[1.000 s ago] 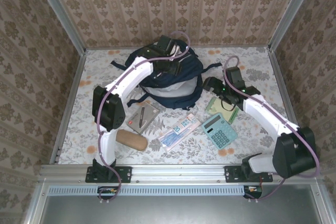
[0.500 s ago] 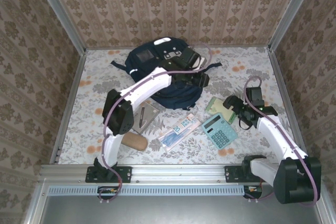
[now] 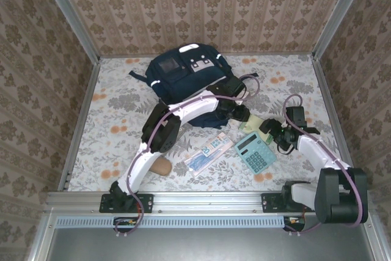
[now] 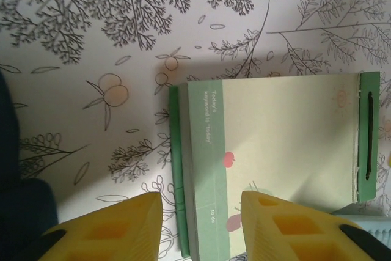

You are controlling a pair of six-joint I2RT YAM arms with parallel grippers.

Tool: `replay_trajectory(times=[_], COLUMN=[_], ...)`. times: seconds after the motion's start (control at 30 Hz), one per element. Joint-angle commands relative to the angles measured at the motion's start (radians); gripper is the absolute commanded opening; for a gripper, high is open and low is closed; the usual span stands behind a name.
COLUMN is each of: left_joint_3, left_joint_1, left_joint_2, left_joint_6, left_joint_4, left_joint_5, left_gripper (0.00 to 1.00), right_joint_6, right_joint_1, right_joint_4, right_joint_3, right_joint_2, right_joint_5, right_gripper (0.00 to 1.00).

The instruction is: Pack the student bag

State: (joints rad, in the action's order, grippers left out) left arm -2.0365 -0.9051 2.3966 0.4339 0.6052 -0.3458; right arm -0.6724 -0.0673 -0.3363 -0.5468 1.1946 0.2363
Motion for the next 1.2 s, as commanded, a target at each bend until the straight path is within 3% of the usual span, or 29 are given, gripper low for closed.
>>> replay_trajectory(times=[0.0, 0.27, 0.37, 0.5, 0.6, 0.87, 1.17], left_joint_3=[-0.01, -0.014, -0.005, 0.015, 0.024, 0.025, 0.015], left_joint_1=[-0.005, -0.016, -0.02, -0.021, -0.021, -0.006, 0.003], left_joint_2=[0.038, 0.077, 0.087, 0.083, 0.081, 0.085, 0.086], left_joint_6=[-0.014, -0.03, -0.032, -0.029, -0.034, -0.051, -0.078], left_joint_4=[0.035, 0.073, 0.078, 0.072, 0.064, 0.069, 0.078], left_joint_5=[-0.025, -0.009, -0.019, -0.028, -0.035, -0.068, -0.108], left_gripper=[0.38, 0.34, 0.24, 0.17, 0.14, 0.12, 0.12], right_joint_6=[0.022, 0.038, 0.045, 0.043, 0.016, -0.074, -0.125], right_joint_1=[-0.005, -0.008, -0.009, -0.017, -0.028, -0.028, -0.032], right_joint_4=[0.05, 0.074, 0.101, 0.188, 0.313, 0.539, 0.581], right_joint_3=[0.004, -0.007, -0.006, -0.003, 0.016, 0.051, 0.057], right_joint_2=[0.048, 0.137, 0.171, 0.221, 0.23, 0.23, 0.144], right_joint_5=[0.056, 0.035, 0.055, 0.162, 0.323, 0.578, 0.619], right_gripper=[0.82, 0.82, 0.82, 0.82, 0.82, 0.79, 0.69])
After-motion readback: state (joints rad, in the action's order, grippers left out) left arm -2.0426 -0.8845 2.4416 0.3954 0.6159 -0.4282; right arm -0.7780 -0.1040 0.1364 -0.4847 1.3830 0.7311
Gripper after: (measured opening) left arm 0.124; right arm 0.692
